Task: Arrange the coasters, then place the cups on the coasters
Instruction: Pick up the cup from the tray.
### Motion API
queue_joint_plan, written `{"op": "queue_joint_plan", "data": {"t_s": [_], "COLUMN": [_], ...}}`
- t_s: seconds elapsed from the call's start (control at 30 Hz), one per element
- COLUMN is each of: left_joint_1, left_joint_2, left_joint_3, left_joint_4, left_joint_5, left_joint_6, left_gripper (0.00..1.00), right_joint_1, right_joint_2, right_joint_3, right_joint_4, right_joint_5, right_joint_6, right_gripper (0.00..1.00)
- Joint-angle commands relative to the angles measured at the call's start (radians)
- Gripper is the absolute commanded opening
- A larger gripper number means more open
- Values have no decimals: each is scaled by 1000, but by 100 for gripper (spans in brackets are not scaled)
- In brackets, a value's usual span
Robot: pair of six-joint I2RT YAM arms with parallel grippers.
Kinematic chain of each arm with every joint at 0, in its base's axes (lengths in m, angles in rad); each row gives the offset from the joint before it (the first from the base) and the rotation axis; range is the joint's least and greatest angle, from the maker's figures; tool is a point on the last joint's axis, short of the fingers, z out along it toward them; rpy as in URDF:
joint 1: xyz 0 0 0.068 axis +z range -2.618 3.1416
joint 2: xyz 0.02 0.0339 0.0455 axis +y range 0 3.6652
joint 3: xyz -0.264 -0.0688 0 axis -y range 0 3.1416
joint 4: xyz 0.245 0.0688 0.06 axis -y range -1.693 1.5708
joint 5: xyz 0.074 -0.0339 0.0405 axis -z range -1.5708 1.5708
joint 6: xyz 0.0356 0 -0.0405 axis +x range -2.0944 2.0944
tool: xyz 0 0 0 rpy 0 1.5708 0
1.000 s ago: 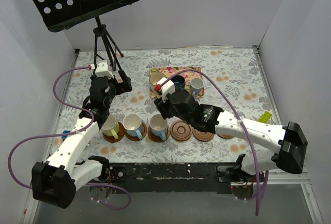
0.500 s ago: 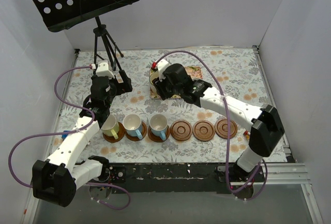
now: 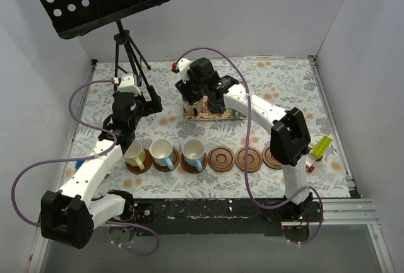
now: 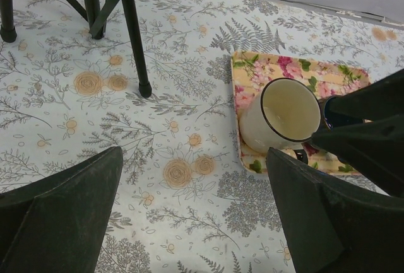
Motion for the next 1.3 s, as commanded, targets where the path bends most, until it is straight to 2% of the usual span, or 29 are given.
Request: {"op": "queue_joint_plan", "data": {"t_s": [0.0, 0.33, 0.77, 1.1, 1.27], "left_joint_1": [6, 6, 5, 5, 6], "left_joint_2": [-4, 9, 3, 12, 5], "left_joint_3": [42, 45, 46, 46, 43], "left_joint_4": [-3, -3, -3, -6, -1], "left_joint_5": [15, 29, 30, 6, 6], "left_joint_6": [2, -3, -4, 7, 8], "left_gripper": [98, 98, 98, 98, 98], "right_joint_1": [-11, -21, -21, -21, -21], "right_joint_2": [73, 227, 293, 313, 331], "right_joint_3": [119, 241, 276, 244, 259], "right_joint_4": [-45, -72, -60, -40, -65], "right_joint_5": [-59, -69, -36, -24, -26], "right_joint_6": [-72, -106, -120, -126, -126], "right_gripper": [54, 51, 51, 45, 34]}}
